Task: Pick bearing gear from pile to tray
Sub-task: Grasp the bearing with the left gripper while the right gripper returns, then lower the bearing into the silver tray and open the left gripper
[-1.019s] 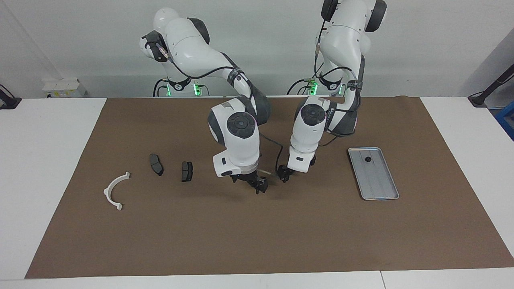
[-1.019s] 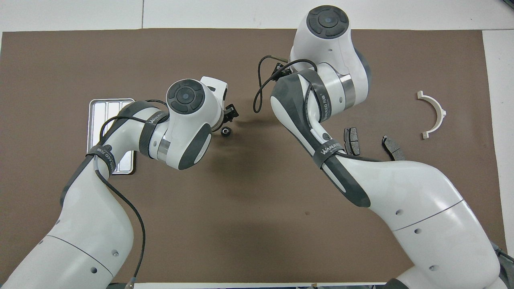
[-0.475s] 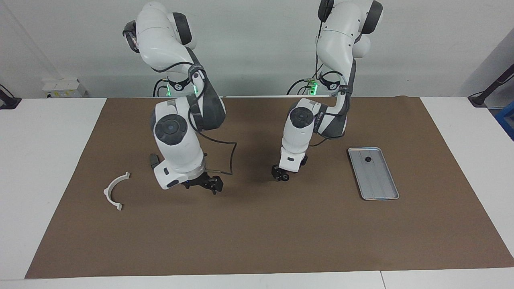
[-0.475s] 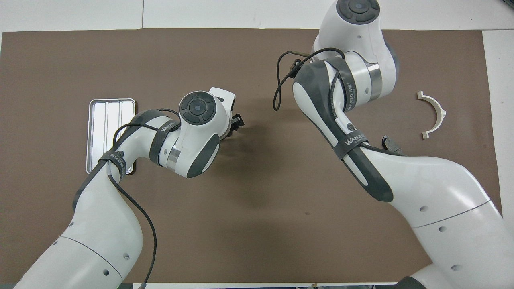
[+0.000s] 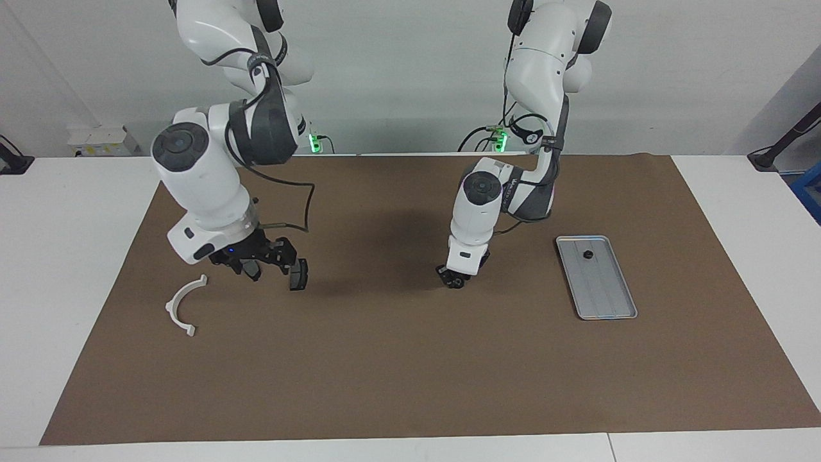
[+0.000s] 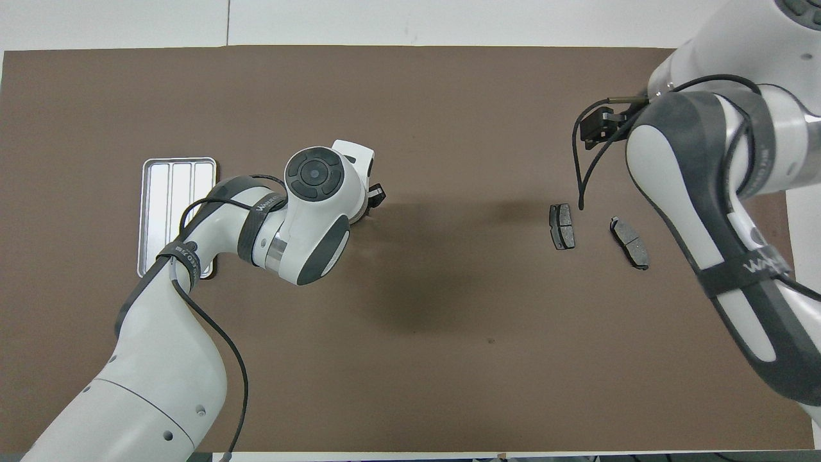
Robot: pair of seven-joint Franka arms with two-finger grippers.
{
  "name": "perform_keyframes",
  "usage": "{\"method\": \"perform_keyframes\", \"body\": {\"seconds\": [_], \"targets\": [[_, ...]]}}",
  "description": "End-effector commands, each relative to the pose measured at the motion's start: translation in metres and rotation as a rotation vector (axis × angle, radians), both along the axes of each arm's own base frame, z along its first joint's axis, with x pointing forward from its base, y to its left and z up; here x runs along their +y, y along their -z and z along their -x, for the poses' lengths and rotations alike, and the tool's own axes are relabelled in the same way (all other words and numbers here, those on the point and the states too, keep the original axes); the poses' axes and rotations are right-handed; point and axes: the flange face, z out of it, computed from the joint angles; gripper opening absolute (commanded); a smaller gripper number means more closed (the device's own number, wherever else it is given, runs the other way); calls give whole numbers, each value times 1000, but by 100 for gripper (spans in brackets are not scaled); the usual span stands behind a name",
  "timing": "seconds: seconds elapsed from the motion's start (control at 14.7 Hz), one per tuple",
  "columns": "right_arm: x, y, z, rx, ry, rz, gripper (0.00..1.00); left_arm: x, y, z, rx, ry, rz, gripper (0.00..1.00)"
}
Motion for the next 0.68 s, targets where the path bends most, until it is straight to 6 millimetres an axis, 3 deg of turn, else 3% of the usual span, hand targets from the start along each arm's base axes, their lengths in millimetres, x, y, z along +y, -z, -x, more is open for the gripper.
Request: {"method": "perform_keyframes", "body": {"seconds": [0.0, 0.14, 0.27, 0.48, 0.61], "targets": [[-25, -40, 50, -13, -25, -7, 100, 3, -6, -4, 1, -32, -23, 14], [-33, -72, 72, -10, -37, -6, 100, 13, -22, -13, 20, -32, -44, 14], [-39, -98, 90, -4, -45, -3, 100, 52, -46, -24, 25, -19, -55, 14], [-46, -120, 110, 16, -35, -6, 100, 144, -75, -43, 38, 68, -62, 14], [-47, -121, 112, 19, -32, -5, 100, 201, -76, -57, 54, 161, -61, 14]]}}
